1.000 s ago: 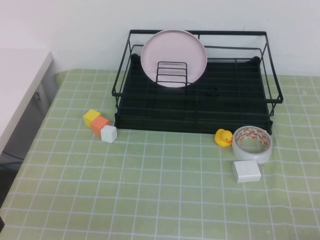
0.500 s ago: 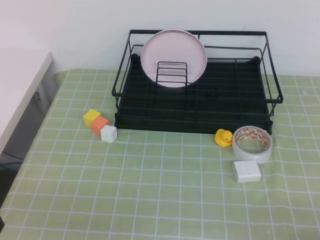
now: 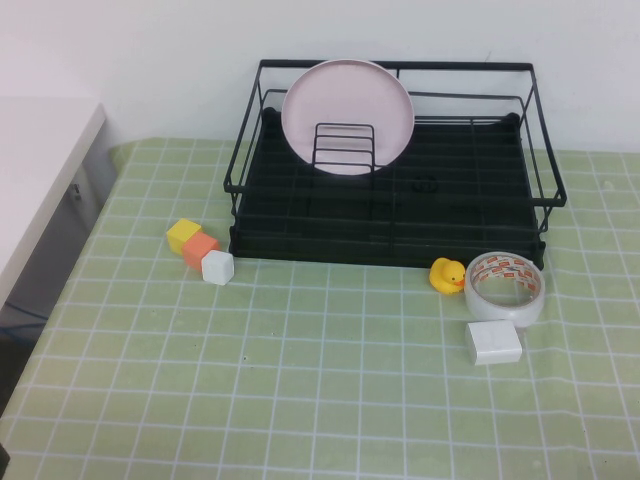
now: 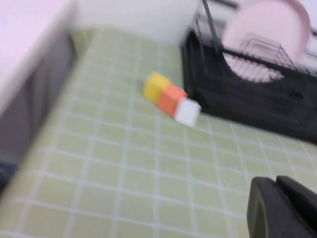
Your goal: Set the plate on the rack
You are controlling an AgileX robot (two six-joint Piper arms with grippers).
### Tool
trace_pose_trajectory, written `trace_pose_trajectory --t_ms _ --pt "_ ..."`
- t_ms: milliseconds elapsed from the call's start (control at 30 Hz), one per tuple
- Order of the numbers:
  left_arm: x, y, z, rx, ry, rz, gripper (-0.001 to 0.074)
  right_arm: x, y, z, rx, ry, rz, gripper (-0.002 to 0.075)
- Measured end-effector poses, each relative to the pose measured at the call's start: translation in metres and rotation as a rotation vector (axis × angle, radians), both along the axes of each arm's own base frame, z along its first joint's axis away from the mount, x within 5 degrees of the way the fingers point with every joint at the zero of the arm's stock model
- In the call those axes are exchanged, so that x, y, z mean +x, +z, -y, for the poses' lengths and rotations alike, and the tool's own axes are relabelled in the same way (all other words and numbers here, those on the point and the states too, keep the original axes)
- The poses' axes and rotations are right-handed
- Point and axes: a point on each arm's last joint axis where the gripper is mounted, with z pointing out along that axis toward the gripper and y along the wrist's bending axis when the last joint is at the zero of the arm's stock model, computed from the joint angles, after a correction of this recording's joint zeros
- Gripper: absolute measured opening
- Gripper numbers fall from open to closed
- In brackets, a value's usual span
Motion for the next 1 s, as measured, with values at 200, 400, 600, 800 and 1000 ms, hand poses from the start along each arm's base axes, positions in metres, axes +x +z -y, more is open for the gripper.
trace_pose_trajectory --t_ms 200,400,600,800,1000 --pt "-0.002 -0.031 -0.006 0.071 0.098 0.092 -0.0001 0.0 0.0 0.0 0.0 0.0 0.0 -0.0002" --pt "-0.007 -0.031 -0.007 0.122 0.096 0.117 -0.0001 0.0 0.0 0.0 0.0 0.0 0.0 -0.0002" --pt "-0.009 -0.04 -0.005 0.184 0.056 0.021 -0.0001 0.0 0.0 0.0 -0.002 0.0 0.0 -0.0002" --pt "-0.009 -0.04 -0.005 0.199 0.049 0.021 -0.0001 0.0 0.0 0.0 -0.002 0.0 0.0 -0.0002" --pt "-0.009 -0.04 -0.005 0.204 0.048 0.022 -0.0001 0.0 0.0 0.0 -0.002 0.0 0.0 -0.0002"
